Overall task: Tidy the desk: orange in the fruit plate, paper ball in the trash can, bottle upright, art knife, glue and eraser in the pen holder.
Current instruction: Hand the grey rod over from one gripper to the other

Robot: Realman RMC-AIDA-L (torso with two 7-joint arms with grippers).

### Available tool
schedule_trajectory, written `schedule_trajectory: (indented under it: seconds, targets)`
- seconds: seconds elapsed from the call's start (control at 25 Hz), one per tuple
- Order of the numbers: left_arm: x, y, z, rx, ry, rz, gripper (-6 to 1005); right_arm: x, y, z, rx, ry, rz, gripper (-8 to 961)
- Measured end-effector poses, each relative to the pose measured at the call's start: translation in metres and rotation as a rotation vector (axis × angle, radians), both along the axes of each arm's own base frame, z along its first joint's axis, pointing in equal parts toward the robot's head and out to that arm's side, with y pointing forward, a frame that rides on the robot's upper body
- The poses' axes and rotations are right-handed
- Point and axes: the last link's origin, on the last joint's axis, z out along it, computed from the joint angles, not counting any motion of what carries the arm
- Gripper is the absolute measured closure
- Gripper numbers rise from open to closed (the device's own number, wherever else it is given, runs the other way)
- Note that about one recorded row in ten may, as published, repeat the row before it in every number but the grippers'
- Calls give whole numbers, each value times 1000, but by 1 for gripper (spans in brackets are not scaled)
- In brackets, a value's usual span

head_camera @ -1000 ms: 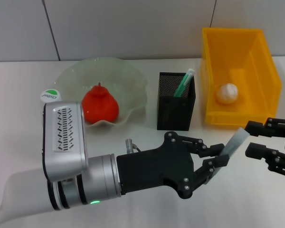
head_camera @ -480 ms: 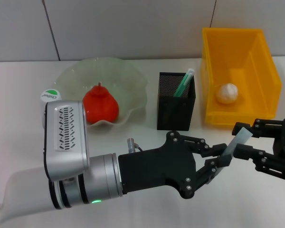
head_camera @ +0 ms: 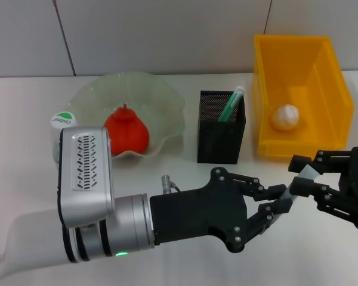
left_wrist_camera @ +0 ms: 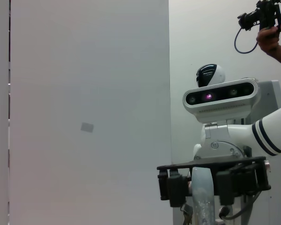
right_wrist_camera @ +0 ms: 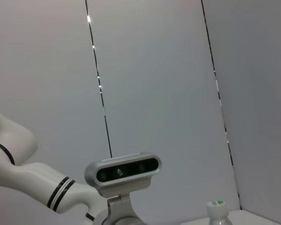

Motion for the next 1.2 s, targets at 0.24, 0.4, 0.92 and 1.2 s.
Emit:
schedule_trajectory:
  seconds: [0.24,0.4,0.92,1.2]
  targets:
    - [0,1,1,1,-2,4,780,0,2,-3,-15,-14,-5,694]
    - [0,1,1,1,-3,4,776,0,2,-3,-16,-17,-5,720]
    - [-1,0,1,-5,-7,23,765,-1,-4,2,-4,-14,36,795]
    - [-4,-3,-4,-10,35,-6,701,-1,-5,4,4,-1,41,796]
